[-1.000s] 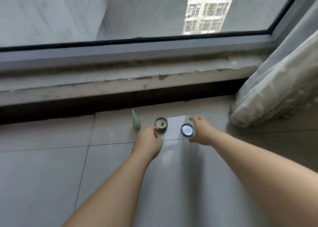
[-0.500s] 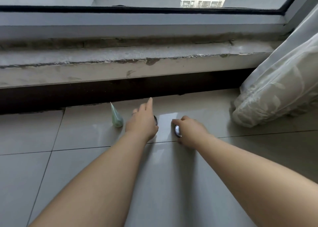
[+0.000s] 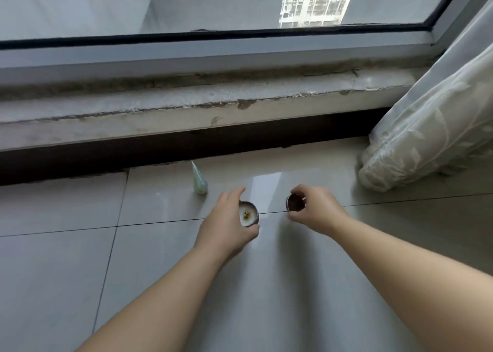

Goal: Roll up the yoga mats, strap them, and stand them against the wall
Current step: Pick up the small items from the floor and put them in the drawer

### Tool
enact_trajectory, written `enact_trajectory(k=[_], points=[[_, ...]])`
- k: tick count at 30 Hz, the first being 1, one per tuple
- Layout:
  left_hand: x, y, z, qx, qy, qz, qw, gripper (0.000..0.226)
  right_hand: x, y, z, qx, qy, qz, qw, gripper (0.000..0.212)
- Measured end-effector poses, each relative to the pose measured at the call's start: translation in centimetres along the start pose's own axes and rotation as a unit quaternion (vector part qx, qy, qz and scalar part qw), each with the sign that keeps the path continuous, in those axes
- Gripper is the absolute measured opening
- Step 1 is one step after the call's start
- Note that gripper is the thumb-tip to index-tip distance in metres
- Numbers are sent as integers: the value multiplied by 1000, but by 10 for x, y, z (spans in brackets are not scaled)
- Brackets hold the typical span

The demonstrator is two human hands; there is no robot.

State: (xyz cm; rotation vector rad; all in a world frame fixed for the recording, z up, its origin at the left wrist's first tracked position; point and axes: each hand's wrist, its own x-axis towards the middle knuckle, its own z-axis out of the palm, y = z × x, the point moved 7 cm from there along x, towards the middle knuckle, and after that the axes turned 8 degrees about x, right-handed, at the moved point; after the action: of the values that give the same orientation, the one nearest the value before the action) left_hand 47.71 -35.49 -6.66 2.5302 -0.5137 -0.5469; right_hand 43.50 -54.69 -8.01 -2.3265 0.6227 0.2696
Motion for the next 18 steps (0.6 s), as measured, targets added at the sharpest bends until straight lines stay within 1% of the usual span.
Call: enact_trajectory(k=[2, 4, 5, 6, 8, 9, 11, 13, 16, 18], points=[[-23, 13, -24, -52, 9, 5, 999, 78, -15, -23, -22, 119, 39, -4, 992, 50], [-41, 31, -64, -87, 28, 12, 996, 75, -34, -62, -54, 254, 70, -19, 964, 45], [-49, 42, -84, -105, 43, 17, 993, 74, -45, -81, -70, 328, 82, -28, 941, 40], [-59, 54, -106, -125, 55, 17, 990, 71, -61, -102, -87, 405, 91, -35, 909, 34], [-77, 75, -142, -179, 76, 13, 981, 65, -93, -136, -111, 545, 100, -43, 831, 25], [-85, 84, -157, -210, 86, 9, 974, 62, -108, -151, -119, 593, 97, -47, 798, 23], [-100, 99, -175, -274, 96, 4, 957, 53, -137, -173, -125, 651, 86, -56, 752, 24], [-113, 109, -183, -326, 96, 5, 940, 49, -158, -185, -124, 681, 78, -66, 725, 29], [-123, 116, -184, -367, 90, 9, 926, 45, -174, -187, -115, 689, 86, -58, 717, 29], [-123, 118, -179, -376, 79, 10, 923, 40, -175, -182, -110, 682, 85, -53, 724, 29]])
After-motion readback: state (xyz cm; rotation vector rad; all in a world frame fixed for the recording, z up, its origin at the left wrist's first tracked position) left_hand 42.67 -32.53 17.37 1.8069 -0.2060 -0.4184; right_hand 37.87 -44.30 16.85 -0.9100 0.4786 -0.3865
